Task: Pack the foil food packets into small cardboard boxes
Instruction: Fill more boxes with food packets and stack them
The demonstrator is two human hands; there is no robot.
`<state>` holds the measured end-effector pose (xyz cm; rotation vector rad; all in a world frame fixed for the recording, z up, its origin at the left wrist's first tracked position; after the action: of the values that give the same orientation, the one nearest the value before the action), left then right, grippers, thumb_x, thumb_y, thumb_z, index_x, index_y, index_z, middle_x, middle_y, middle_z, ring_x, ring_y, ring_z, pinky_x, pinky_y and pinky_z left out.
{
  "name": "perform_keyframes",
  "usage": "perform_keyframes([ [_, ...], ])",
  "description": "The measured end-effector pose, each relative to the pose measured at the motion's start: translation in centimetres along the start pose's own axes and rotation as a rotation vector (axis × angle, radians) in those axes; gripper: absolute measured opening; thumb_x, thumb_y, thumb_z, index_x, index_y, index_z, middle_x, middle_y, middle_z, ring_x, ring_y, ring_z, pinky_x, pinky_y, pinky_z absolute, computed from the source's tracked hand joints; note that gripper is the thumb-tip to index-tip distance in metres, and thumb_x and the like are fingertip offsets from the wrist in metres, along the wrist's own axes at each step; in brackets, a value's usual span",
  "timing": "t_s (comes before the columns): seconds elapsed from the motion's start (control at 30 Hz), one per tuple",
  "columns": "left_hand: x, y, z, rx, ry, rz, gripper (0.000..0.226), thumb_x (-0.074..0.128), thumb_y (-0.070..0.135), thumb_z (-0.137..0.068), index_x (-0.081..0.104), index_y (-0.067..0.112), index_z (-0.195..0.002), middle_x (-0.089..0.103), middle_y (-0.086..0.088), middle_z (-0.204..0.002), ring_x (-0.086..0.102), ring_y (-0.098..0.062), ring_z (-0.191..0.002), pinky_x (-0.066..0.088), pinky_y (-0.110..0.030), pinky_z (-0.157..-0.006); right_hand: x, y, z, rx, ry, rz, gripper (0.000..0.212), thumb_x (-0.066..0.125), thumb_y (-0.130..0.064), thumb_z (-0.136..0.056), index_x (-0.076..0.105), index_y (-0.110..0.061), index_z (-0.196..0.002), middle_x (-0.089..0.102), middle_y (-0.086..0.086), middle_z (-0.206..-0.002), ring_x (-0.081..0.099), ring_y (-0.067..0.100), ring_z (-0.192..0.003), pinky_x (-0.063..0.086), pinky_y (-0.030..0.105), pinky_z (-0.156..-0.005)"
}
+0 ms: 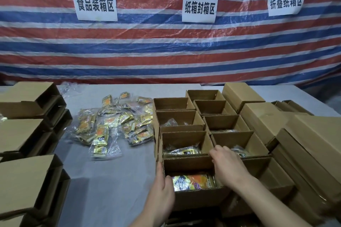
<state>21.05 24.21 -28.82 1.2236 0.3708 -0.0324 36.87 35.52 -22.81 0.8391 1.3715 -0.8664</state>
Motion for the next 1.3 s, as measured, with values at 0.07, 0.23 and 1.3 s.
perform_keyframes([
  [0.07, 0.1, 0.0, -0.4, 0.005, 0.005, -0.004, 0.056, 0.026, 0.026, -0.103, 0.006, 0.037, -0.155, 0.046, 0.01, -0.138, 0.049, 0.004, -0.099, 0.037, -0.02, -0.085, 0.3, 0.0, -0.2, 0.0, 0.018, 0.009, 0.03, 0.055, -0.014, -0.097, 0.061, -0.027, -0.123, 0.055, -0.007, -0.112, 0.05, 0.011, -0.104, 0.047, 0.029, -0.094],
  [0.23, 0.3, -0.3, -1.0, 0.025, -0.011, -0.043, 0.062, 0.028, 0.025, -0.101, 0.001, 0.043, -0.153, 0.047, 0.008, -0.132, 0.044, 0.012, -0.081, 0.037, -0.016, -0.073, 0.3, 0.0, 0.4, 0.037, 0.111, -0.009, 0.016, 0.06, -0.025, -0.094, 0.065, -0.032, -0.108, 0.058, -0.014, -0.103, 0.051, 0.006, -0.097, 0.046, 0.026, -0.095],
  [1.3, -27.2, -5.5, -2.7, 0.009, 0.494, -0.053, 0.035, 0.044, 0.045, -0.098, 0.052, 0.029, -0.128, 0.057, 0.013, -0.122, 0.053, 0.002, -0.104, 0.04, -0.023, -0.087, -4.9, -24.9, -11.4, -0.351, 0.135, -0.566, 0.012, 0.054, -0.031, -0.095, 0.056, -0.032, -0.082, 0.054, -0.014, -0.085, 0.053, 0.003, -0.082, 0.048, 0.031, -0.076],
])
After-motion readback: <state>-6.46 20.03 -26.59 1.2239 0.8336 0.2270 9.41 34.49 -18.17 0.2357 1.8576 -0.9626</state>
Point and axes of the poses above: each hand's wrist, its own z-axis away from the middle knuckle, its own x-axis out of the palm, y = z × x, the point moved 10 cm from there along -z, towards the middle knuckle
